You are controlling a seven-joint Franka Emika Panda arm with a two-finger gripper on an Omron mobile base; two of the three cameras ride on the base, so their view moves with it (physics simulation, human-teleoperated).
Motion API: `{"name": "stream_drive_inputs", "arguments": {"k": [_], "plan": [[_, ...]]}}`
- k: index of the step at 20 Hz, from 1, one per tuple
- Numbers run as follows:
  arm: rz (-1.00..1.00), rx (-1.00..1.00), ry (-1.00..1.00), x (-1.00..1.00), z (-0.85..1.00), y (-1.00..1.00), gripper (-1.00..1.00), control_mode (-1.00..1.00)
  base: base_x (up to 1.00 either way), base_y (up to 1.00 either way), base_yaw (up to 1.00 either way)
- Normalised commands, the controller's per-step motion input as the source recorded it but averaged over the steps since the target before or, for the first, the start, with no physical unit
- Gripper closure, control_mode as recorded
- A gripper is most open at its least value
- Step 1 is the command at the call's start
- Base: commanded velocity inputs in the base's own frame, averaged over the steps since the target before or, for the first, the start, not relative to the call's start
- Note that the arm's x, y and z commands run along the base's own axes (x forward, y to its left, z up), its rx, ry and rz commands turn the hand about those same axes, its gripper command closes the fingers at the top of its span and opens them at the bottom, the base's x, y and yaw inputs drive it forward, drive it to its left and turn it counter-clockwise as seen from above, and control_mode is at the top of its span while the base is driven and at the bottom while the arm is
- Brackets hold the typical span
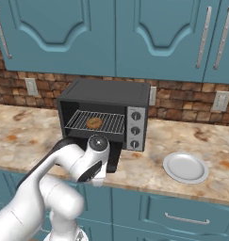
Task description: Pick up the bagel from the plate, place it on the toaster oven rack, close the door, and set the timer.
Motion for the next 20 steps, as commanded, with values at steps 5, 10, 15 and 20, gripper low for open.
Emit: {"name": "stream_drive_inputs", "arguments": {"k": [5,10,15,20], "plan": [[0.0,0.0,0.01,0.26,-0.21,0.0,-1.0,-1.0,0.0,0.0,0.0],[0.0,0.0,0.0,0.15,-0.23,0.0,-1.0,-1.0,0.0,0.0,0.0],[0.0,0.0,0.0,0.06,-0.24,0.0,-1.0,-1.0,0.0,0.0,0.0],[0.0,0.0,-0.05,0.0,-0.04,0.03,-1.0,-1.0,0.0,0.0,0.0]]}}
